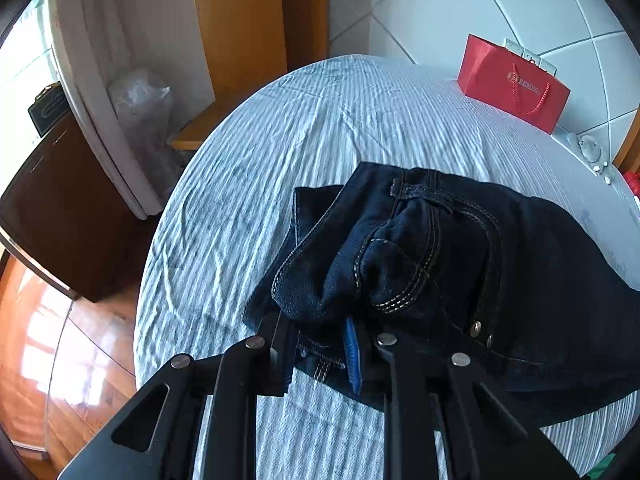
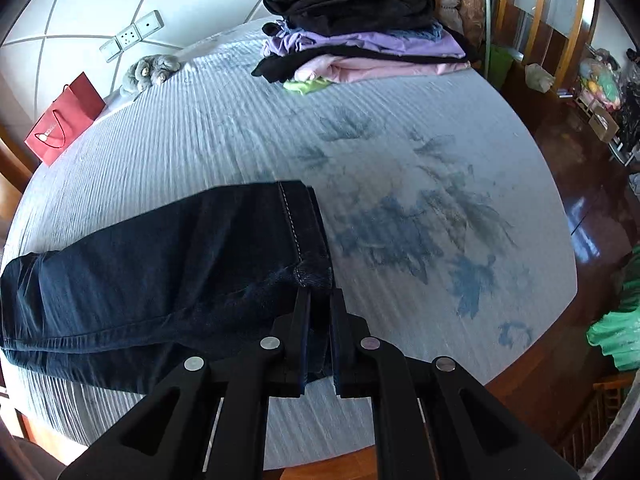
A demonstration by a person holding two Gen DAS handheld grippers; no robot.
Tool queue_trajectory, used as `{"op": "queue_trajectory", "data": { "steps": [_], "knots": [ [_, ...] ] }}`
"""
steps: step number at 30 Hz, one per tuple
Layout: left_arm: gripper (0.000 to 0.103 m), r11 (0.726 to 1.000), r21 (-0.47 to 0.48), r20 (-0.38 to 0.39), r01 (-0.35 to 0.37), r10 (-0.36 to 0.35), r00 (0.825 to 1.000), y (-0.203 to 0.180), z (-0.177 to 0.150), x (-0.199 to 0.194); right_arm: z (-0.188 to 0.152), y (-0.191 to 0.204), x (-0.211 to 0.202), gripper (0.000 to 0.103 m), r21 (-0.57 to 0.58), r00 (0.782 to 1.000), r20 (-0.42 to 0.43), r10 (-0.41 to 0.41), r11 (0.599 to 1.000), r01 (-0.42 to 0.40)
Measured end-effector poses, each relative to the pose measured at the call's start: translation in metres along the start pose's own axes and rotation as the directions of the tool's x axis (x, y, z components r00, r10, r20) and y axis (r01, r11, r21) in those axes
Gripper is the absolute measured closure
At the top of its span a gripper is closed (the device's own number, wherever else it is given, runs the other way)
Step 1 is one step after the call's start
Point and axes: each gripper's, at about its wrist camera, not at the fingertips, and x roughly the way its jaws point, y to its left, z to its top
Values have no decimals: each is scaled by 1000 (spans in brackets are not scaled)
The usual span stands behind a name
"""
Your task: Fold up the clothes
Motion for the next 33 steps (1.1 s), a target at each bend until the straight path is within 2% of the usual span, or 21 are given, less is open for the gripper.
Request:
{"op": "queue_trajectory", "data": {
  "steps": [3, 5, 6, 8, 11, 12, 14, 16, 17, 19, 20, 22, 23, 27, 29, 31, 33],
  "knots": [
    [83, 999, 36, 59, 20, -22, 998, -1, 15, -13, 25, 15, -28, 95, -45, 993, 120, 3, 999, 3],
    [83, 998, 48, 87, 35, -39, 995, 1, 20, -20, 50, 24, -51, 95, -76, 976, 216, 6, 997, 11],
    [83, 998, 45, 88, 43, -47, 995, 3, 19, -20, 61, 28, -63, 95, -91, 965, 263, 7, 996, 18],
    [83, 998, 37, 78, 57, -60, 995, 8, 14, -18, 74, 33, -91, 95, -106, 927, 373, 28, 994, 13],
    [82, 997, 39, 25, 73, -74, 997, 10, -8, -3, 64, 30, -120, 95, -110, 872, 485, 64, 994, -12],
    [82, 996, 37, 8, 78, -79, 997, 11, -15, 2, 52, 24, -117, 95, -96, 878, 475, 59, 995, -15],
    [81, 996, 31, -17, 87, -87, 996, 11, -27, 12, 22, 6, -79, 94, -40, 940, 341, 24, 999, -11],
    [80, 995, 38, -15, 89, -88, 996, 10, -34, 15, -8, -9, -37, 94, 5, 983, 183, -8, 1000, 7],
    [78, 995, 41, -9, 89, -89, 996, 10, -35, 15, -23, -14, -15, 94, 21, 995, 95, -23, 1000, 22],
    [74, 993, 37, -38, 113, -112, 993, 12, -34, 12, -45, -19, 0, 90, 45, 998, 40, -43, 998, 41],
    [66, 992, 56, -67, 111, -107, 992, 13, -33, 9, -51, -23, -4, 87, 78, 998, 54, -40, 996, 36],
    [63, 990, 96, -96, 106, -97, 991, 16, -31, -2, -56, -30, -18, 63, 110, 998, 41, -54, 993, 49],
    [63, 989, 101, -86, 108, -99, 991, 22, -29, -12, -58, -33, -27, 61, 106, 997, 37, -73, 992, 68],
    [60, 993, 37, 6, 109, -109, 994, 51, -10, -52, -52, -44, -55, 60, 127, 993, 61, -100, 988, 92],
    [52, 995, 12, 51, 102, -102, 993, 57, 7, -59, -40, -45, -62, 60, 152, 993, 74, -87, 985, 75],
    [51, 994, 12, 50, 110, -111, 993, 52, 20, -51, -27, -41, -58, 60, 165, 997, 63, -49, 986, 39],
    [51, 992, 17, 31, 126, -126, 992, 44, 31, -38, -16, -32, -50, 60, 149, 998, 34, -45, 988, 40]
  ]
}}
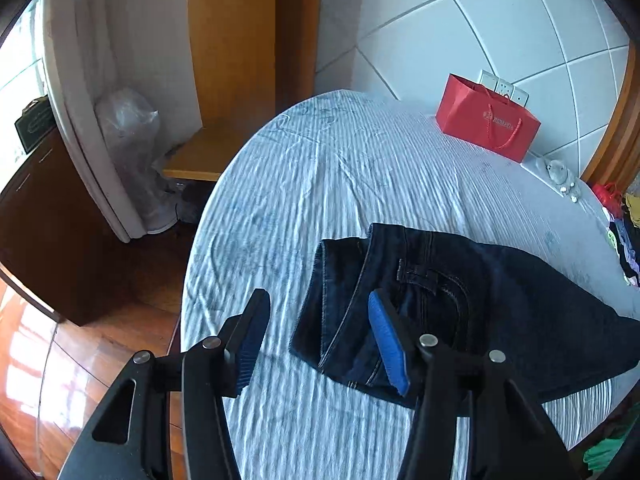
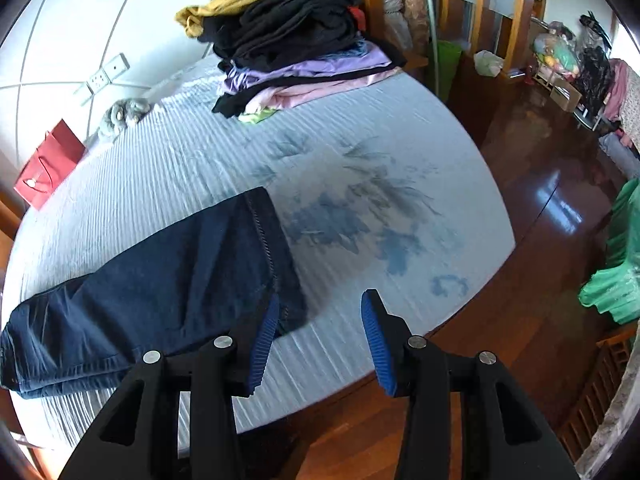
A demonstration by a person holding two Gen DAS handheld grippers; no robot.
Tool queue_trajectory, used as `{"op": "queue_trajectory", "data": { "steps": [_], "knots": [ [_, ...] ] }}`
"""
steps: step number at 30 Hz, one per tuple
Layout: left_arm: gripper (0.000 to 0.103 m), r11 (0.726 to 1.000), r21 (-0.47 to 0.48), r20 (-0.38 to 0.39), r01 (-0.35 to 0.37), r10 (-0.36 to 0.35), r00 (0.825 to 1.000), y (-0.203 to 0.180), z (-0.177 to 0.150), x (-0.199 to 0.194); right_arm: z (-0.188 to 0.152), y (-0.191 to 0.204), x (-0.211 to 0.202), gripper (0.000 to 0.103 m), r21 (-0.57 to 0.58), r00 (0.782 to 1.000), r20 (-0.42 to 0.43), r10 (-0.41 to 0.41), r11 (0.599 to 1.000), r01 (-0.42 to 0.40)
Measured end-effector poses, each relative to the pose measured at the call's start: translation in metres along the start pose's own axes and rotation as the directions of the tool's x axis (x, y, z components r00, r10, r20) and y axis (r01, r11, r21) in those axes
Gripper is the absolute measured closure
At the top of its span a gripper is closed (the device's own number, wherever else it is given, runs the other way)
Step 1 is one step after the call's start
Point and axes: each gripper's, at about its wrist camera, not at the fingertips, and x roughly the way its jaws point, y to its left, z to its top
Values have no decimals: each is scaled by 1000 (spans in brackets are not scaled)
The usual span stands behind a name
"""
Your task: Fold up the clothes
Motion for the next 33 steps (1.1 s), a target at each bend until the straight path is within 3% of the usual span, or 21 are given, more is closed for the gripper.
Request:
{"op": "queue_trajectory", "data": {
  "steps": [4, 8, 11, 13, 15, 17, 18, 19, 22, 24, 25, 28, 31, 33],
  "knots": [
    [51, 999, 15, -73, 32, -31, 997, -15, 4, 34, 11, 11, 15, 57, 7, 998, -51, 27, 1000, -26],
    [50, 998, 14, -183, 69, -65, 981, -22, -2, 67, 19, 19, 27, 49, 10, 991, -115, 73, 997, -72],
    [46, 995, -4, -210, 101, -99, 973, -27, -8, 78, 25, 25, 36, 45, 4, 985, -146, 89, 996, -90],
    [46, 997, 18, -236, 70, -64, 970, -32, -12, 84, 27, 26, 43, 41, 11, 982, -163, 91, 996, -90],
    [55, 999, 40, -262, 8, 3, 965, -37, -16, 90, 27, 25, 52, 40, 42, 977, -182, 113, 993, -107],
    [79, 999, 33, -262, -31, 39, 964, -43, -15, 89, 24, 32, 63, 52, 11, 969, -234, 84, 996, -84],
    [83, 998, 38, -250, -54, 62, 966, -47, -13, 87, 23, 37, 68, 87, -20, 963, -265, 55, 998, -63],
    [90, 996, 43, -239, -77, 85, 967, -51, -12, 84, 23, 45, 68, 88, -64, 962, -274, 15, 997, -33],
    [91, 991, 63, -194, -114, 124, 973, -59, 0, 73, 39, 71, 37, 89, -196, 987, -146, -65, 980, 35],
    [91, 995, 37, -168, -96, 100, 981, -55, 8, 63, 59, 87, -5, 89, -234, 1000, 19, -6, 972, 10],
    [91, 995, 33, -168, -93, 97, 981, -52, 11, 61, 66, 93, -26, 89, -254, 994, 101, 34, 967, -7],
    [91, 994, 62, -201, -87, 98, 975, -49, 1, 65, 64, 90, -50, 88, -240, 986, 148, 72, 970, -35],
    [85, 989, 103, -245, -110, 133, 960, -49, -24, 81, 31, 62, -11, 82, -196, 1000, -11, -4, 981, 2],
    [79, 988, 105, -243, -112, 134, 961, -50, -34, 85, 3, 39, 29, 73, -165, 980, -176, -98, 984, 69]
  ]
}}
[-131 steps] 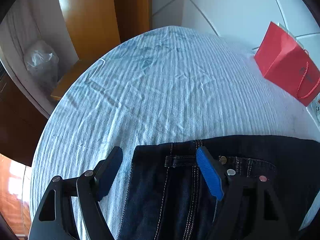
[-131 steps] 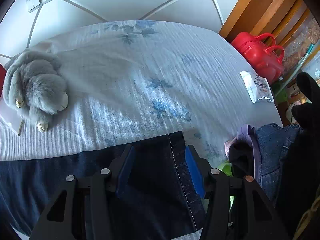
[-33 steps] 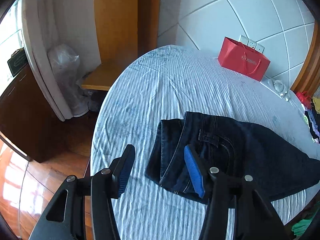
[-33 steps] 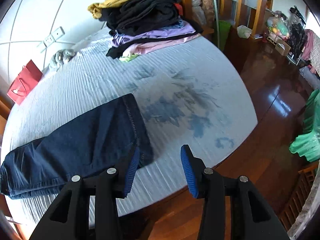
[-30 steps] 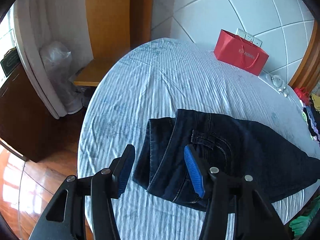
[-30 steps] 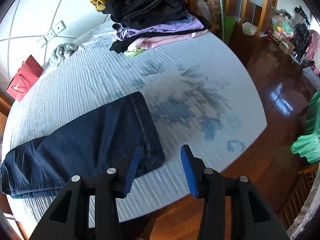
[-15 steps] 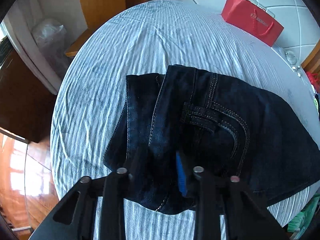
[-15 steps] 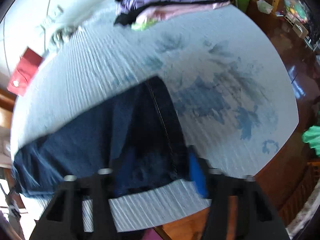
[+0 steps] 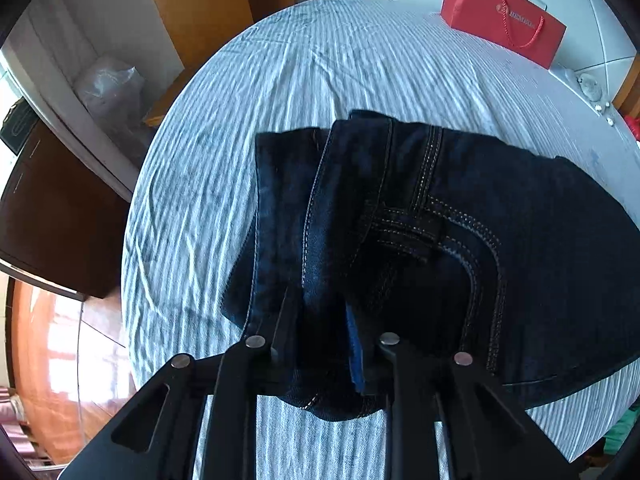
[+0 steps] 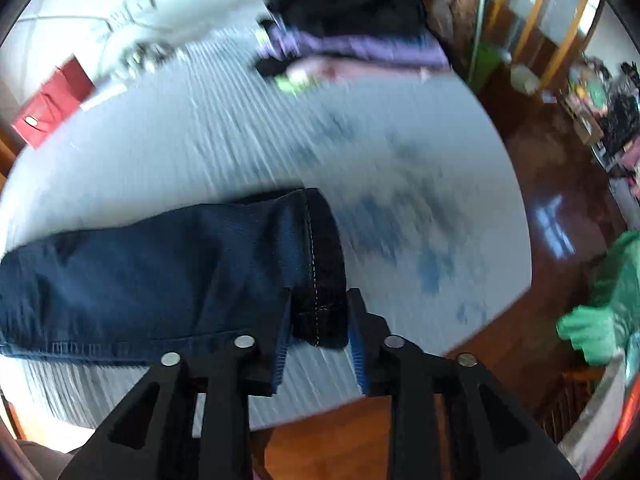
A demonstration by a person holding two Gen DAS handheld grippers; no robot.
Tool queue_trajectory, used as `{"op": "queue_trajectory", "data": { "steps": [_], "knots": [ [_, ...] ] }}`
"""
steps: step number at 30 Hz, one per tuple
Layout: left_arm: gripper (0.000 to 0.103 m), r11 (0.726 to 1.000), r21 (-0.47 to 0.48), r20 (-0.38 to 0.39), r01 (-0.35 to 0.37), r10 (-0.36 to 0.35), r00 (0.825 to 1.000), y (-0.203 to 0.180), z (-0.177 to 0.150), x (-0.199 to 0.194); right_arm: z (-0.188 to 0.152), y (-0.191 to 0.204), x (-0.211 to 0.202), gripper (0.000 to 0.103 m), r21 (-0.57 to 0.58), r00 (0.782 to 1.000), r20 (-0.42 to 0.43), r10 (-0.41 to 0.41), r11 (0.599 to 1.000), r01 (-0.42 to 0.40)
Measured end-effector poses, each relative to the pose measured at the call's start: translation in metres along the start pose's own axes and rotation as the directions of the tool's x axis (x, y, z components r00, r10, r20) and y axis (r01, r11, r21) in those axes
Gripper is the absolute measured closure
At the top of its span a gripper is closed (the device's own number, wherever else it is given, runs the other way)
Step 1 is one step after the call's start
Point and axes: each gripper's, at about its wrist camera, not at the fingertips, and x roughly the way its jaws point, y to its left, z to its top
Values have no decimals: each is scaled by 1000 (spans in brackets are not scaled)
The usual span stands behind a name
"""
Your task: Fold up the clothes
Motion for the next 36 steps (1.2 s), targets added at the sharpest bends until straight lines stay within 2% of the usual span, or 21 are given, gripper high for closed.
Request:
{"op": "queue_trajectory", "data": {
  "steps": [1, 3, 5, 7, 9, 11, 14, 18, 21, 23, 26, 28, 30, 31, 32, 33, 34, 36],
  "knots": [
    [78, 1000, -6, 10, 4, -4, 1000, 2, -1, -3, -11, -8, 14, 73, 14, 998, -53, -21, 1000, 22],
    [75, 1000, -23, 25, 16, -16, 1000, 8, 0, -10, -22, -18, 18, 73, 55, 997, -80, -16, 998, 20],
    [70, 999, -42, 49, 30, -28, 998, 16, 4, -24, -22, -25, 2, 73, 75, 999, -31, 8, 997, -6],
    [68, 997, -59, 83, 40, -35, 996, 23, 10, -39, -14, -32, -16, 61, 104, 999, 31, 10, 994, -13],
    [67, 997, -73, 127, 33, -23, 992, 28, 19, -50, -1, -40, -24, 55, 133, 996, 83, 21, 991, -32],
    [65, 995, -91, 141, 50, -37, 989, 30, 28, -52, 16, -37, -15, 55, 131, 997, 72, 37, 990, -46],
    [64, 994, -77, 135, 73, -62, 989, 23, 37, -43, 39, -29, 7, 55, 119, 998, 32, 51, 991, -54],
    [64, 994, -78, 118, 80, -70, 991, 14, 38, -29, 52, -13, 32, 55, 97, 997, -14, 74, 993, -73],
    [60, 992, -87, 98, 90, -82, 992, 16, 36, -18, 52, -6, 43, 54, 75, 996, -36, 76, 994, -74],
    [52, 990, -106, 94, 92, -82, 992, 18, 36, -12, 54, -4, 44, 53, 72, 996, -34, 82, 994, -80],
    [49, 984, -134, 114, 117, -102, 988, 20, 42, -7, 56, -6, 44, 50, 85, 995, -33, 90, 993, -87],
    [48, 986, -112, 107, 119, -107, 988, 13, 50, -2, 59, -5, 44, 50, 85, 995, -40, 90, 993, -86],
    [48, 993, -67, 53, 97, -94, 994, -1, 56, 10, 63, -4, 46, 49, 80, 995, -47, 86, 993, -82],
    [48, 996, -51, 36, 75, -73, 997, -10, 57, 14, 64, -3, 46, 49, 79, 995, -47, 87, 993, -83],
    [53, 998, -34, 19, 53, -52, 998, -19, 57, 18, 66, -2, 47, 49, 78, 995, -47, 88, 993, -84],
    [60, 999, -17, 3, 30, -30, 1000, -28, 57, 22, 67, -2, 48, 48, 80, 995, -46, 91, 993, -87],
    [76, 1000, 1, -11, 6, -6, 1000, -37, 57, 26, 69, -1, 49, 48, 81, 995, -44, 94, 993, -90],
    [84, 994, 41, 12, -105, 105, 994, -53, 55, 26, 71, -1, 54, 48, 90, 994, -42, 101, 991, -97]
  ]
}}
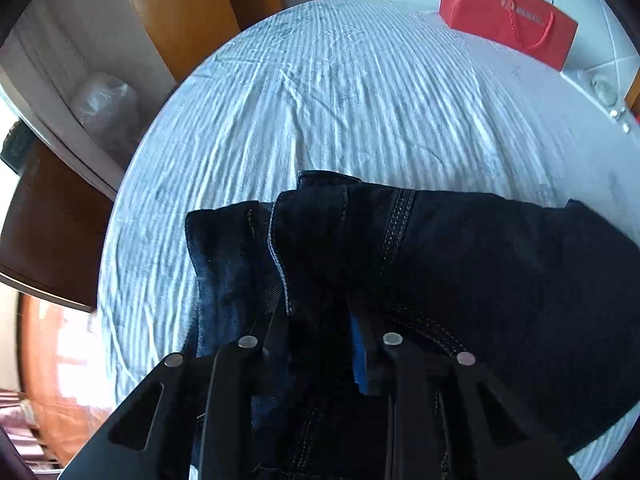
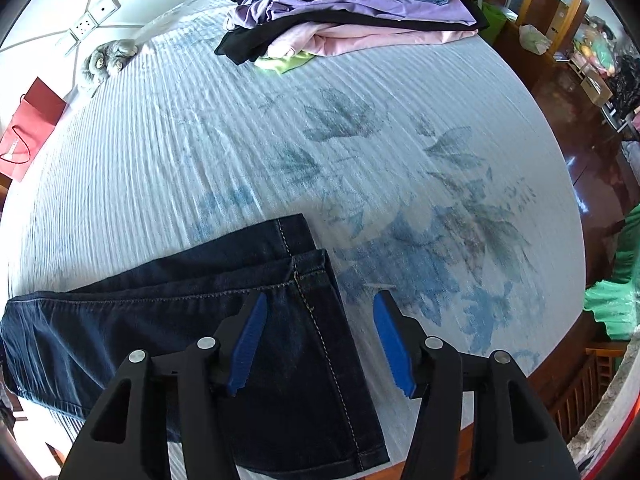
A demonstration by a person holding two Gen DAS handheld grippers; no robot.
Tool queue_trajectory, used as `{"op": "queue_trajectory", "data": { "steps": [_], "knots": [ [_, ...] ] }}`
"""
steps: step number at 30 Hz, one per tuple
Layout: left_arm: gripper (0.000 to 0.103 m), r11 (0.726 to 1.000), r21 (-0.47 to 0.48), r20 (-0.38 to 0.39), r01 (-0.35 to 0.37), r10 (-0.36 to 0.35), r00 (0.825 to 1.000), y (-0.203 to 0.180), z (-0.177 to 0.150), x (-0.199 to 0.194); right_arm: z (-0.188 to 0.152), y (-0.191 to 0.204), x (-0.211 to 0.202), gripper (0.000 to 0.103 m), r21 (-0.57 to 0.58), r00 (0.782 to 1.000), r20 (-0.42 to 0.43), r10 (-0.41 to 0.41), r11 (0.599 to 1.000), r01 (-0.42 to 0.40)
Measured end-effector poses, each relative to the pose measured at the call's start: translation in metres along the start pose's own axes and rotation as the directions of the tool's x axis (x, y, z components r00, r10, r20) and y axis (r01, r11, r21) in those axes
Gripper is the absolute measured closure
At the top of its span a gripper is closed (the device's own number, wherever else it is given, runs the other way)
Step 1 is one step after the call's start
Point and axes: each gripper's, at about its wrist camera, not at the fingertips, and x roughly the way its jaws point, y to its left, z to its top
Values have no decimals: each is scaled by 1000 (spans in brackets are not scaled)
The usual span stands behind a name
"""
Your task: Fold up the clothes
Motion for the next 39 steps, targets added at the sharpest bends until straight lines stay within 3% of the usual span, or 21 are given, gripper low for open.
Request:
{"op": "queue_trajectory", "data": {
  "steps": [3, 5, 6, 7, 10, 11, 15, 18, 21, 23, 25, 29, 33, 39],
  "knots": [
    [89, 999, -23, 28, -44, 44, 999, 0, -2, -6, 2, 2, 6, 48, 8, 1000, 6, 25, 1000, -25],
    [91, 996, -85, 57, -28, 33, 998, 11, -1, -17, 0, 8, 10, 59, -5, 999, 6, 42, 999, -42],
    [91, 995, -99, 80, -25, 33, 996, 15, -1, -24, 0, 15, 11, 78, -35, 1000, -5, 15, 999, -15],
    [91, 994, -105, 100, -25, 35, 994, 18, -1, -31, -2, 23, 9, 86, -80, 1000, -1, -28, 996, 28],
    [90, 992, -123, 134, -12, 28, 991, 26, 1, -42, -2, 44, -20, 88, -167, 985, 142, -97, 979, 120],
    [90, 992, -128, 138, -6, 24, 990, 28, 2, -43, 0, 48, -31, 88, -170, 975, 195, -103, 976, 137],
    [89, 992, -113, 98, -52, 63, 993, 19, 1, -20, 21, 37, -12, 87, -113, 986, 137, -93, 988, 109],
    [75, 991, -107, 76, -82, 91, 993, 14, -3, -4, 25, 24, 17, 67, -36, 987, 87, -137, 989, 141],
    [65, 990, -111, 97, -82, 93, 991, 20, -7, -9, 15, 11, 5, 65, 64, 989, 117, -88, 995, 81],
    [58, 989, -138, 131, -60, 79, 988, 33, -11, -23, 0, 3, -18, 64, 86, 984, 159, -80, 994, 67],
    [58, 981, -186, 161, -61, 92, 983, 51, -20, -37, -21, -7, -37, 53, 130, 980, 186, -68, 990, 44],
    [52, 958, -287, 165, -6, 55, 985, 87, -41, -46, -65, -26, -46, 51, 262, 982, 186, -28, 965, -22],
    [52, 959, -282, 133, 11, 27, 991, 91, -57, -36, -101, -31, -32, 51, 336, 987, 161, 6, 940, -60],
    [52, 973, -230, 68, -5, 21, 997, 84, -60, -15, -115, -24, -16, 49, 379, 979, 201, 32, 919, -108]
  ]
}}
